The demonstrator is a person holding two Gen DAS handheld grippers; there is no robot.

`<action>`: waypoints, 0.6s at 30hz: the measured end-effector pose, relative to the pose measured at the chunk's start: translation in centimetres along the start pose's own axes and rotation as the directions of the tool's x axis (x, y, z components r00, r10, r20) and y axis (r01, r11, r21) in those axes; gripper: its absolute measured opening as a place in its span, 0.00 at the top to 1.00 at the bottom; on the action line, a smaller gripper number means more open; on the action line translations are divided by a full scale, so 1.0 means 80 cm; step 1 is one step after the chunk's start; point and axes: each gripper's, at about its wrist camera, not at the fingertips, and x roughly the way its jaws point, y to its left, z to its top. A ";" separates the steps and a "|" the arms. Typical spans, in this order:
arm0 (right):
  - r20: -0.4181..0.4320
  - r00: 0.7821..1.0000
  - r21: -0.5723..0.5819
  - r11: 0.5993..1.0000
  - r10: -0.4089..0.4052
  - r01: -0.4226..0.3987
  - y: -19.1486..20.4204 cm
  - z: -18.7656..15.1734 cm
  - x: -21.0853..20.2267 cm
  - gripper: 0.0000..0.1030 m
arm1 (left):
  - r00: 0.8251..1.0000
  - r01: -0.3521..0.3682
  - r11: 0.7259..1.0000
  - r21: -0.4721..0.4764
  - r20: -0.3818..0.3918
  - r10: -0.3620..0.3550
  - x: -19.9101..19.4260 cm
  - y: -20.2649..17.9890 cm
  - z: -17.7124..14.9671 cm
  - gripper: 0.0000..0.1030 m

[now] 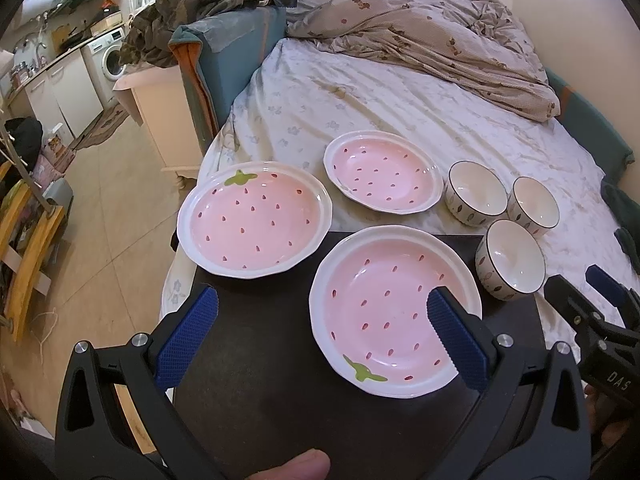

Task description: Organize plates and bowls

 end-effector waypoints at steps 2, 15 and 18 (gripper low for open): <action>0.000 1.000 0.000 1.000 -0.003 0.003 -0.001 0.000 0.001 0.00 | 1.000 0.000 1.000 0.002 -0.001 0.000 0.000 0.000 0.000 0.00; -0.004 1.000 0.008 1.000 -0.001 0.001 -0.004 0.001 0.002 0.00 | 1.000 -0.006 1.000 0.000 -0.010 0.006 0.004 0.000 0.000 0.00; -0.007 1.000 0.010 1.000 0.001 -0.001 -0.003 0.001 0.002 0.00 | 1.000 -0.007 1.000 0.002 -0.012 0.007 0.004 -0.001 -0.001 0.00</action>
